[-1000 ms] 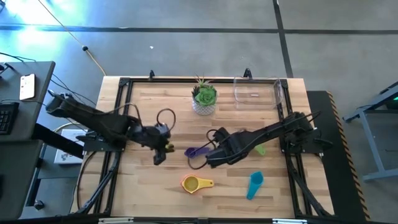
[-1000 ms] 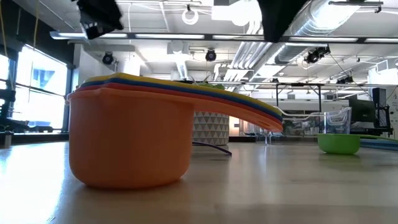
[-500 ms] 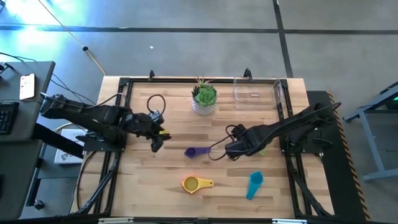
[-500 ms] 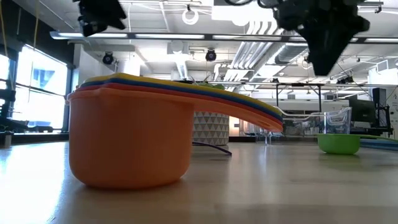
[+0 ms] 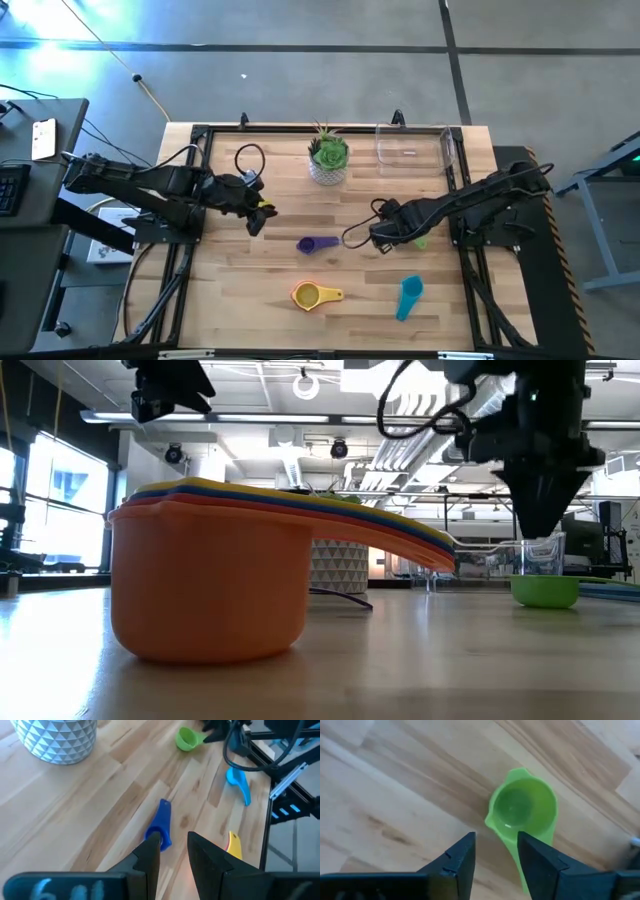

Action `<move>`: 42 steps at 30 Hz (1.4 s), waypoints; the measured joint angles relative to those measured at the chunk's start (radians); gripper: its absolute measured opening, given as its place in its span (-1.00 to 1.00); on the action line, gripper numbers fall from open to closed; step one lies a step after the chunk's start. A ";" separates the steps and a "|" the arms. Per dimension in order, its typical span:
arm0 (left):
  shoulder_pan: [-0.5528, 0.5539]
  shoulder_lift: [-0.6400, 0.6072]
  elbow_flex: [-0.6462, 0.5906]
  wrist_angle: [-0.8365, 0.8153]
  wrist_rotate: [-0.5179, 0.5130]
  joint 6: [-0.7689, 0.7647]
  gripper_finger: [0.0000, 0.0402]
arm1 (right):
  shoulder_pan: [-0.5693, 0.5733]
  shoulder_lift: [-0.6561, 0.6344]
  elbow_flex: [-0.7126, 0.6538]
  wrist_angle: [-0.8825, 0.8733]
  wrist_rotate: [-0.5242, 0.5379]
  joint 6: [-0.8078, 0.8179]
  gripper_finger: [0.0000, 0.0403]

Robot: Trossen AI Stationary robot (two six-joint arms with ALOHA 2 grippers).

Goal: Nest measuring cups in basket
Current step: Stack the green measuring cup on top of the yellow measuring cup

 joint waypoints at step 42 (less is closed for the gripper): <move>0.026 0.000 0.000 -0.026 -0.003 0.030 -0.55 | -0.089 0.002 -0.173 0.337 -0.093 -0.052 -0.98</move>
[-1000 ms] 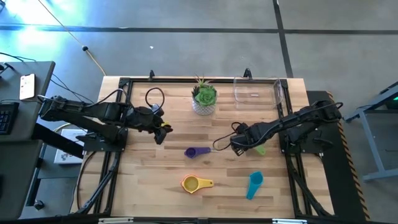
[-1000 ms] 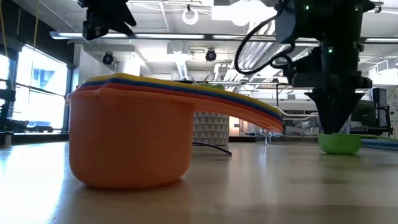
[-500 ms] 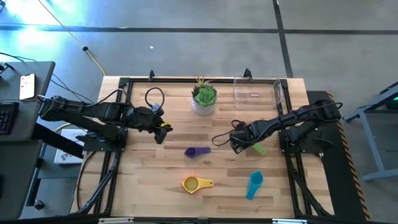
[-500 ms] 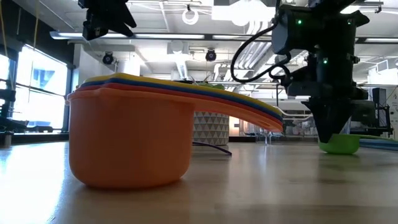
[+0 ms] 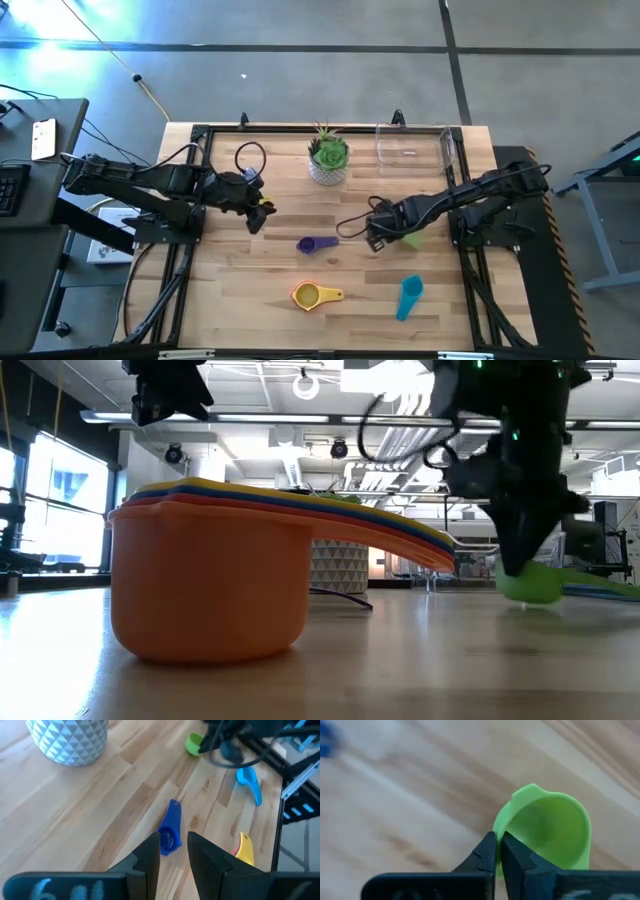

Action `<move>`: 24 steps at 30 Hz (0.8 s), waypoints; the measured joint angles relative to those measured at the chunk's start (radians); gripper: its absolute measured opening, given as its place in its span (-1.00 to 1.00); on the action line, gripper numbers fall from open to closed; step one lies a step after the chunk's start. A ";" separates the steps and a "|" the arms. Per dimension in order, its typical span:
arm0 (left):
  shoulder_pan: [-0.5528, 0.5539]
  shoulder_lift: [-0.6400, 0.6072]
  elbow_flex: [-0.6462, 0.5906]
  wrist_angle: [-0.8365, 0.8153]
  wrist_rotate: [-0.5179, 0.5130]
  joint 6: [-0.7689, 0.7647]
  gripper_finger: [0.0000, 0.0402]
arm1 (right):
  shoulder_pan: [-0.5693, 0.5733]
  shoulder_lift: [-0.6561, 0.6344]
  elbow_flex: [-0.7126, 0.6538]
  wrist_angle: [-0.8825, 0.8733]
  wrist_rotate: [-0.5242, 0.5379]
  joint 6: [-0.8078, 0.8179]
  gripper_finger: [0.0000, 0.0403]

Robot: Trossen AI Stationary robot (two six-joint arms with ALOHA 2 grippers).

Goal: Nest measuring cups in basket
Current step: Stack the green measuring cup on top of the yellow measuring cup

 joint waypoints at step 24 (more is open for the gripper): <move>0.000 0.000 0.000 -0.159 0.119 0.124 -0.55 | 0.194 0.238 0.852 -0.136 0.235 -0.196 -1.00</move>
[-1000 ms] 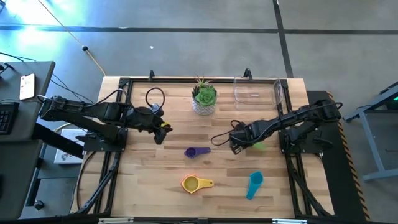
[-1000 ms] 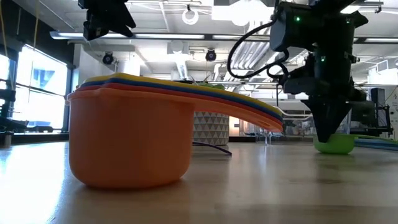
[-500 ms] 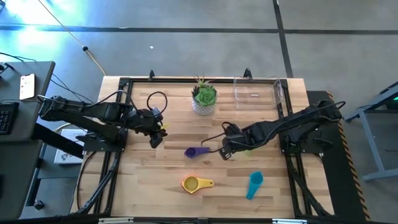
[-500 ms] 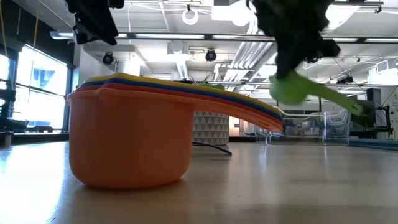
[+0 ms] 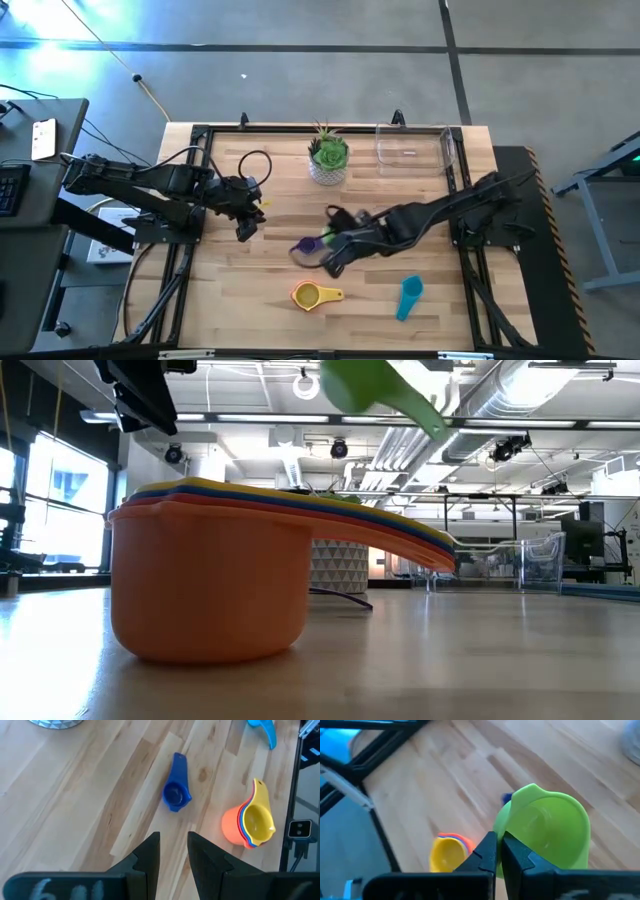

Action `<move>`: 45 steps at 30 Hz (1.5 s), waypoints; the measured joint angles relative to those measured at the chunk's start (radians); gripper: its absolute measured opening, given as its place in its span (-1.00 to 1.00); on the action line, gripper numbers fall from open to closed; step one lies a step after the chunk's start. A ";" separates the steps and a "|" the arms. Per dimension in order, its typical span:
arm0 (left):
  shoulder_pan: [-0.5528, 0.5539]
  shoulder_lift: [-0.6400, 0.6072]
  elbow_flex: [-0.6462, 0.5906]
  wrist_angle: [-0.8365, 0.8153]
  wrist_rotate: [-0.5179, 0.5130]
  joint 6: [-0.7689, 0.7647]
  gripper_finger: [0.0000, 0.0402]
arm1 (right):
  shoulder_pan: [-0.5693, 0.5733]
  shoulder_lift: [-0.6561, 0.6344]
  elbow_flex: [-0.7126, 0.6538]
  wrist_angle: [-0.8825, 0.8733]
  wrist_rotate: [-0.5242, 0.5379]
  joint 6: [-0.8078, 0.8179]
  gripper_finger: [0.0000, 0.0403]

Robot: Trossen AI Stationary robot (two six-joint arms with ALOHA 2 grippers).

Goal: Nest measuring cups in basket
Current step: Stack the green measuring cup on top of the yellow measuring cup

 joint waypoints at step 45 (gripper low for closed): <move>-0.050 0.000 0.000 -0.199 -0.013 0.007 -0.55 | 0.069 0.576 0.573 -0.136 -0.329 -0.126 -1.00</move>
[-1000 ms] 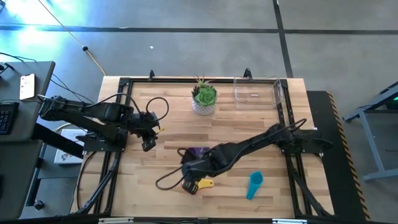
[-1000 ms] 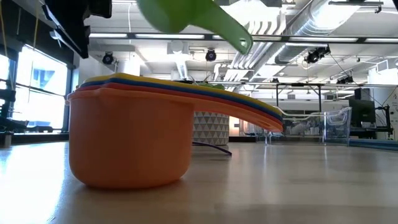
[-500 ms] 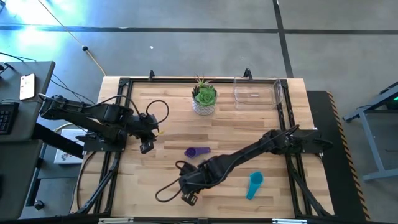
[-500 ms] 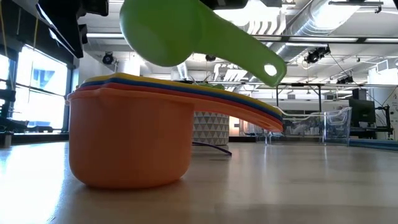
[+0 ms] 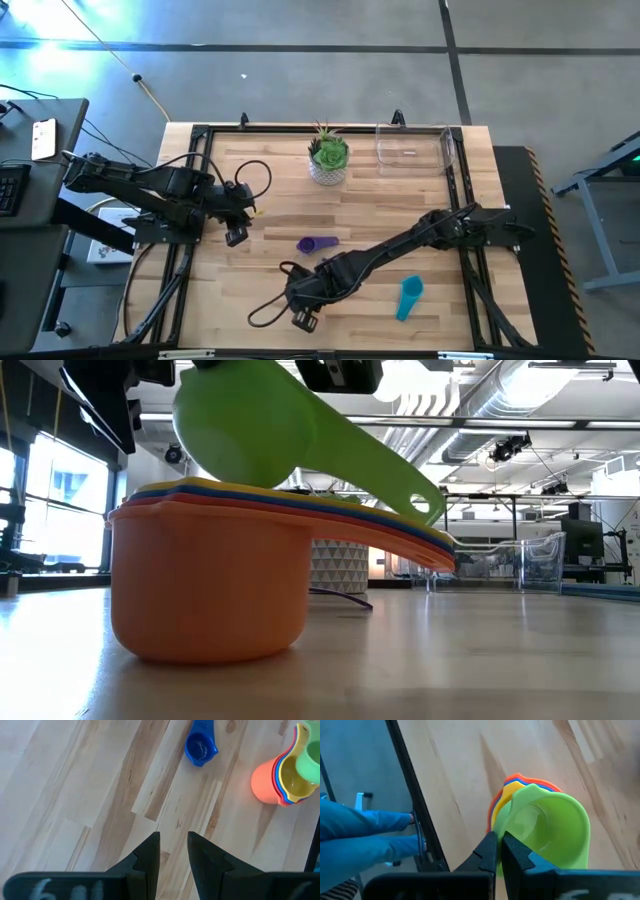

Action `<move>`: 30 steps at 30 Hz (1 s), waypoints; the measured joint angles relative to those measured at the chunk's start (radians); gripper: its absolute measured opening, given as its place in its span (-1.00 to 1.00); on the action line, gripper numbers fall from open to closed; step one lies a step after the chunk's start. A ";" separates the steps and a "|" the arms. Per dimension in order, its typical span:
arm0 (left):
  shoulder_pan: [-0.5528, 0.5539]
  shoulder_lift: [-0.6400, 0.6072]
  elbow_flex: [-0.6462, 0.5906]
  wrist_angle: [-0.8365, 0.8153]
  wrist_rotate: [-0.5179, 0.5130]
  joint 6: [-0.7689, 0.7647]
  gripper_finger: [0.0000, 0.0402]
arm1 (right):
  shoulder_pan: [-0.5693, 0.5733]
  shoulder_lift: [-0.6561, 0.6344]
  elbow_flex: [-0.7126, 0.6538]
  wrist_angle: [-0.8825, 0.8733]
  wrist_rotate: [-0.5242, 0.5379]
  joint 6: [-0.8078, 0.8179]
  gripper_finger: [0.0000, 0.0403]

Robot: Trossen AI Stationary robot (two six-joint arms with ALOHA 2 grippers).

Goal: Nest measuring cups in basket
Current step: Stack the green measuring cup on top of the yellow measuring cup, then stack the light blue measuring cup on top of the green measuring cup

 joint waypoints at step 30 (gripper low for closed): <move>0.000 0.000 0.000 -0.002 -0.002 0.000 -0.55 | -0.001 -0.014 -0.001 -0.026 0.092 0.095 -0.66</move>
